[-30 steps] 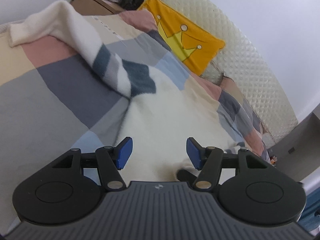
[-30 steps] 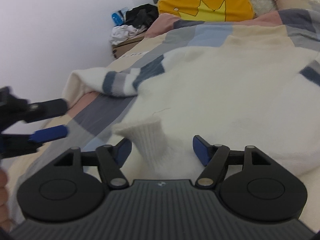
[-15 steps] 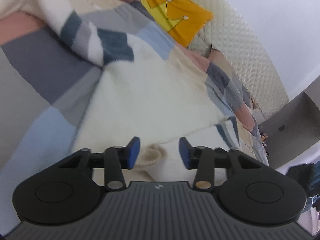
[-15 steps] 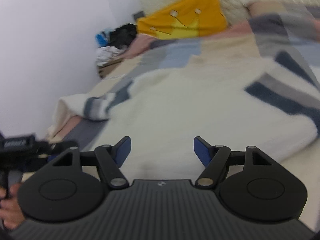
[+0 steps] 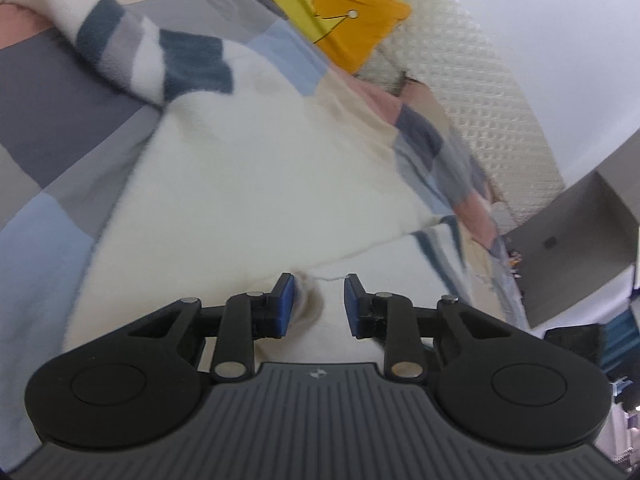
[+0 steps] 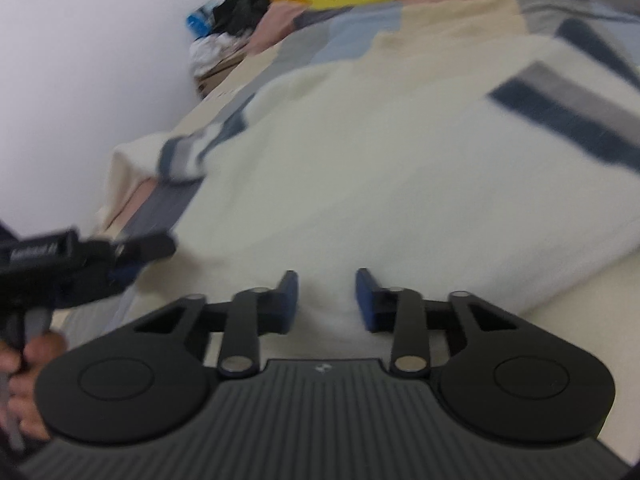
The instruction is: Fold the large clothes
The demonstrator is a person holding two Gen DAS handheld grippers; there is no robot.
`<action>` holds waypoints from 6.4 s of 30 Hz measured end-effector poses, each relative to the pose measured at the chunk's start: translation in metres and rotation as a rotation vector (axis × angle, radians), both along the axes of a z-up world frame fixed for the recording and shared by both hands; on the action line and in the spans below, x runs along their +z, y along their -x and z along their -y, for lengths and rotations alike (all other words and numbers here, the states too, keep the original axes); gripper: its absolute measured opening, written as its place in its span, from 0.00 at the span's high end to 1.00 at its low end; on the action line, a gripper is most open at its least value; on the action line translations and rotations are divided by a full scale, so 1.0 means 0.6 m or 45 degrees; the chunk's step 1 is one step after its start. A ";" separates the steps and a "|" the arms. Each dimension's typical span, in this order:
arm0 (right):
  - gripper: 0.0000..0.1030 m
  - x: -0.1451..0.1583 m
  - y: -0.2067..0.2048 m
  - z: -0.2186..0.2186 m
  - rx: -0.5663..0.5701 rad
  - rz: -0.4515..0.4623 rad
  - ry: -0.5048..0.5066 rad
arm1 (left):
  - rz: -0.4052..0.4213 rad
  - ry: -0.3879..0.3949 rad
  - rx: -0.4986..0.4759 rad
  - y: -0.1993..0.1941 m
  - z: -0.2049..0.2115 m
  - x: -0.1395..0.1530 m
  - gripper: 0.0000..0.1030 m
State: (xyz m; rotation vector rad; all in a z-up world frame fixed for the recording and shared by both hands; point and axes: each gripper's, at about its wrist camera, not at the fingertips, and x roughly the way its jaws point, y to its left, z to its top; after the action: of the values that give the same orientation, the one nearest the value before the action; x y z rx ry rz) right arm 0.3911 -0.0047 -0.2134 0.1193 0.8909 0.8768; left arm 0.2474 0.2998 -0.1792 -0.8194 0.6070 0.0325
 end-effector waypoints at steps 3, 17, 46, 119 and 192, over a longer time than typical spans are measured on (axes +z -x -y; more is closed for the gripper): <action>0.73 0.000 0.012 -0.001 0.036 -0.052 -0.005 | 0.049 0.051 -0.049 0.011 -0.004 0.011 0.69; 0.79 0.001 0.081 0.002 0.007 -0.051 0.120 | -0.135 -0.184 -0.260 0.021 0.062 0.001 0.69; 0.79 -0.007 0.083 0.000 -0.094 0.058 0.166 | -0.274 -0.408 -0.167 0.009 0.107 -0.022 0.68; 0.78 -0.020 0.053 -0.050 0.094 0.115 0.288 | -0.280 -0.356 1.300 -0.010 -0.669 0.117 0.85; 0.44 0.069 -0.005 0.314 -0.585 0.052 -0.401 | 0.143 -0.479 -0.213 -0.086 0.273 0.065 0.37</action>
State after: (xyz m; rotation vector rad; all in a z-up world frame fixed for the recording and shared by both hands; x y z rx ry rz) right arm 0.3941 -0.1931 -0.1722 0.5555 0.6436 0.5783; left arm 0.2991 0.1360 -0.1405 -0.4018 0.5403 -0.0503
